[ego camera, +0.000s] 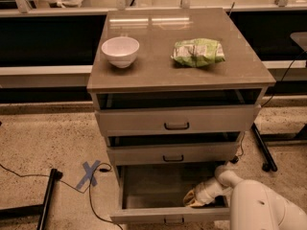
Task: Open bottom drawer
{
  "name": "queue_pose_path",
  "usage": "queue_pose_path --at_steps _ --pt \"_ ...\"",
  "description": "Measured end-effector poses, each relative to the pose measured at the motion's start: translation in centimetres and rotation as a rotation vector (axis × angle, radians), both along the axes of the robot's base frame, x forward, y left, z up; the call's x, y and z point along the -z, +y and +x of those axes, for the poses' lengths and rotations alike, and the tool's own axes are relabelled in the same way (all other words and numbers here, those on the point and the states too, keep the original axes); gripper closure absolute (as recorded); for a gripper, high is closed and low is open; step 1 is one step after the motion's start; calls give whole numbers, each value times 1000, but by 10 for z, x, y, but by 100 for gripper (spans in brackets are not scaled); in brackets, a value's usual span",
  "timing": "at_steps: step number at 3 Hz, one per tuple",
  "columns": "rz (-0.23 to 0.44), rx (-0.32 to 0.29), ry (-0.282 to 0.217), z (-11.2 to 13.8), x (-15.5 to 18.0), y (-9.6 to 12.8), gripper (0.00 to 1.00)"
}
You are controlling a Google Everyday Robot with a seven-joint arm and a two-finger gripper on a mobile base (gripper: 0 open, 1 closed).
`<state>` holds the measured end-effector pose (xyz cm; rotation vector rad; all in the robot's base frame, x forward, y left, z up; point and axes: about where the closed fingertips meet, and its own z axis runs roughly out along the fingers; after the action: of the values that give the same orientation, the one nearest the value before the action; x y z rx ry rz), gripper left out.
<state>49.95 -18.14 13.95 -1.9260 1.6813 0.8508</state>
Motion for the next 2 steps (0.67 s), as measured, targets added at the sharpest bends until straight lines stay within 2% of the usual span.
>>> queue_pose_path --at_steps 2 --pt "-35 57 101 -29 10 -26 100"
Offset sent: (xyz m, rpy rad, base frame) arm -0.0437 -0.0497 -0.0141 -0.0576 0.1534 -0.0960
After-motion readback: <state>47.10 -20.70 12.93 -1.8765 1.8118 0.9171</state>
